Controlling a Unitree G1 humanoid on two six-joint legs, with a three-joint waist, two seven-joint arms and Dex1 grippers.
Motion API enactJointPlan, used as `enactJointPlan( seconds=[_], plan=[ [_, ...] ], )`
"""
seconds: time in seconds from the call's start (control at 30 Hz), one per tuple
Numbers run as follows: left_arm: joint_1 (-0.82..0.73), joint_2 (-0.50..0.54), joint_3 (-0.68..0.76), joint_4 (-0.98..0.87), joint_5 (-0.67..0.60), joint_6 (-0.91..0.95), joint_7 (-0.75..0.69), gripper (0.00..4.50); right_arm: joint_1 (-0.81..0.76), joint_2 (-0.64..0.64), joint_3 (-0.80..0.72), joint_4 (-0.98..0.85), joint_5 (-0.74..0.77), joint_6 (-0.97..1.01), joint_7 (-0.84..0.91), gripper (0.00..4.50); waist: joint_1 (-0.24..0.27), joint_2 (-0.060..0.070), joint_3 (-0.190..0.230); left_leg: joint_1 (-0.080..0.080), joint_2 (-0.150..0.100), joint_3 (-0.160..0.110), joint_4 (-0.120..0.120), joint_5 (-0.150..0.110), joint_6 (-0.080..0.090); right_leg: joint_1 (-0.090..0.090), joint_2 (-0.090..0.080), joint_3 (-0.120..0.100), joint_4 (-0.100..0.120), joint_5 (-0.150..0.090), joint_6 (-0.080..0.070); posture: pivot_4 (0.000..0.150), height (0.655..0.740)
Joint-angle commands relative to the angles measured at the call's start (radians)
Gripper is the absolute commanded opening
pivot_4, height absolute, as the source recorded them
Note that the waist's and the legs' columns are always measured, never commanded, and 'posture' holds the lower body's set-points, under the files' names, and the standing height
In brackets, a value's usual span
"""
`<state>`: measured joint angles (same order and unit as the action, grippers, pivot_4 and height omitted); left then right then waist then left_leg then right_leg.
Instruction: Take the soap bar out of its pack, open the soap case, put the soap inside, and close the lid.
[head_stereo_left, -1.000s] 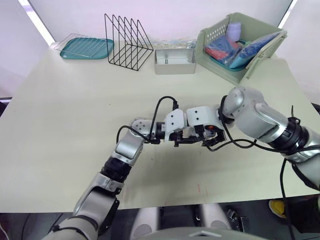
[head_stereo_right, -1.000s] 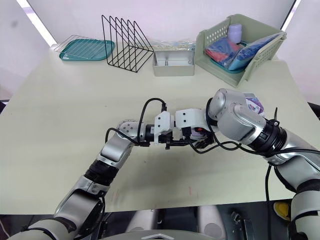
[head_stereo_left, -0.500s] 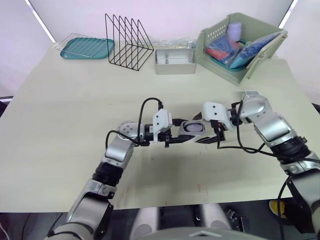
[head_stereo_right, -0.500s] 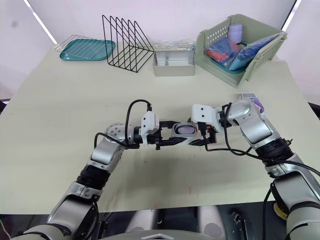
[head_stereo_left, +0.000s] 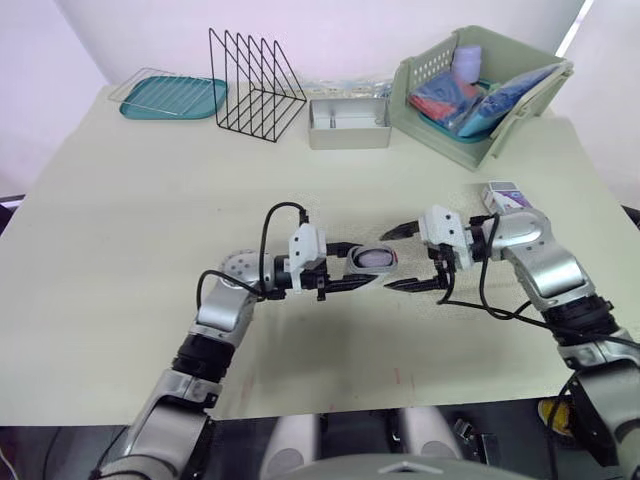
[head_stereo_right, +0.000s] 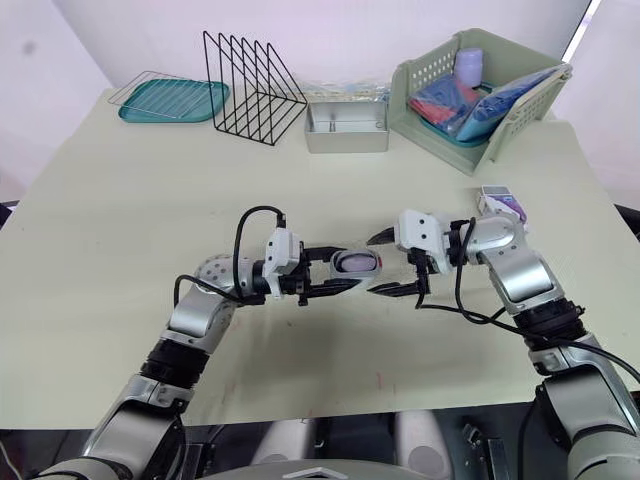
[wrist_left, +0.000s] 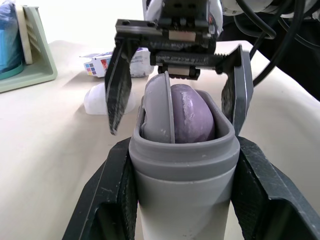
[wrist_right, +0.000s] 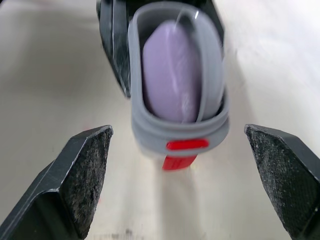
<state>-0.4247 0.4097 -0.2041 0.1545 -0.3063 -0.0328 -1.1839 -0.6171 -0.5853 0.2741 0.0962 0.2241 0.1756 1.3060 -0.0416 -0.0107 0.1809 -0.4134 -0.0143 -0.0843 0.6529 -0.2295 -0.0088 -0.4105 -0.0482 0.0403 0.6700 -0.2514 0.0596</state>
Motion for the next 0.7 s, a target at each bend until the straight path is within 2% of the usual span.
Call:
enactJointPlan(
  seconds=[0.03,0.2,0.33,0.7],
  plan=[
    [0.031,0.036,0.014,0.019,0.018,0.004,-0.006,1.92,0.009,-0.005,-0.047,-0.035,0.049,0.008,0.010,4.44,0.000,0.000,0.000,0.000,0.000,0.000,0.000,0.000,0.000,0.000,0.000,0.000,0.000,0.000,0.000,0.150,0.7400],
    [0.042,0.041,0.023,0.003,0.001,0.006,0.010,1.92,0.051,-0.003,-0.077,-0.051,0.079,0.006,-0.004,4.44,0.000,0.000,0.000,0.001,0.000,0.000,0.000,0.000,0.000,0.000,0.000,0.000,0.001,0.000,0.000,0.150,0.7400],
    [0.056,0.041,0.031,-0.030,-0.015,0.015,0.017,1.92,0.121,-0.017,-0.175,-0.085,0.135,0.001,-0.048,4.44,0.000,0.000,0.000,0.001,0.000,0.000,0.000,0.000,0.000,0.000,0.000,0.001,0.001,0.000,0.000,0.150,0.7400],
    [0.085,0.054,0.052,-0.115,-0.048,0.062,0.038,1.92,0.546,-0.131,-0.561,-0.167,0.244,-0.064,-0.132,4.44,0.008,0.000,0.000,0.001,0.000,0.002,0.000,0.000,0.000,0.001,0.000,0.002,0.002,0.000,0.000,0.150,0.7400]
  ],
)
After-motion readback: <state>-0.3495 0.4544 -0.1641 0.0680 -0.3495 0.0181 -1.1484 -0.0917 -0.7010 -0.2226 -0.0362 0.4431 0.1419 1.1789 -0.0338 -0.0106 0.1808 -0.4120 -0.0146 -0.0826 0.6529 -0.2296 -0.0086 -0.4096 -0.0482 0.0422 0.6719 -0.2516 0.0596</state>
